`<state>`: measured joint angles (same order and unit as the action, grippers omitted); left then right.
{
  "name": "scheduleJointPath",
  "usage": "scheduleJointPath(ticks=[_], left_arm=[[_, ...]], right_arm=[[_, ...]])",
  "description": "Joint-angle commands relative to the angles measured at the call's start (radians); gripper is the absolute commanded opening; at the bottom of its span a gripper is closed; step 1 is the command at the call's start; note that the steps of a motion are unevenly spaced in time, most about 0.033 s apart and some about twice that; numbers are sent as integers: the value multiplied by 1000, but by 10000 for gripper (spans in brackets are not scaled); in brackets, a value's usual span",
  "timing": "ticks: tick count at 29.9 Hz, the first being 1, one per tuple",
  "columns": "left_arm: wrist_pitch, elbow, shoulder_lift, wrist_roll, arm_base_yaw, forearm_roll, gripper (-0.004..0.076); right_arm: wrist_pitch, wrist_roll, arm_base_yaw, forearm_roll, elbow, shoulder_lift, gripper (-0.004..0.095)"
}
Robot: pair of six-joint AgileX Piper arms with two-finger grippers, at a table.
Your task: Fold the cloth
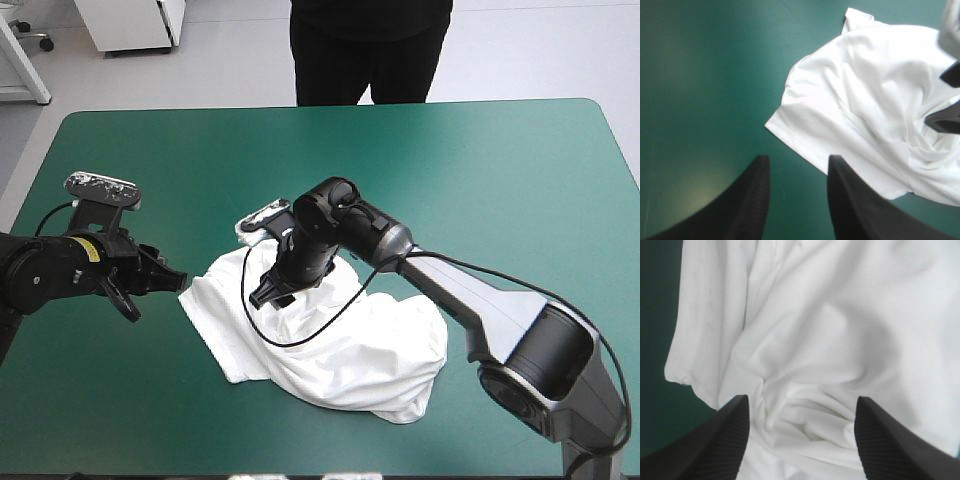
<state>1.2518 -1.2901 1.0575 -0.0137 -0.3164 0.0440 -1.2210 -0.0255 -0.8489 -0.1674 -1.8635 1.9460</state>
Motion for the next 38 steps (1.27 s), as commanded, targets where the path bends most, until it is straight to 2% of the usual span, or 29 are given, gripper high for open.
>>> scheduleJointPath(ticks=[1,5,12,20,26,34,38], left_arm=[[36,-23,-12,-4,1,12,276],[36,-23,-12,-4,1,50,284],[36,-23,42,4,1,95,371],[36,-23,202,19,33,44,372],[20,-23,308,80,154,-99,374],[17,-23,426,163,179,-172,505],[17,-23,480,164,179,-160,507]], right_arm=[[-28,-31,14,35,-25,-134,563],[-28,-53,53,35,16,-211,563],[-28,-73,193,73,239,-384,563],[-28,-91,326,78,418,-589,563],[-28,-99,339,86,434,-677,563],[-28,-106,339,82,434,-702,563],[-28,-106,339,78,434,-702,563]])
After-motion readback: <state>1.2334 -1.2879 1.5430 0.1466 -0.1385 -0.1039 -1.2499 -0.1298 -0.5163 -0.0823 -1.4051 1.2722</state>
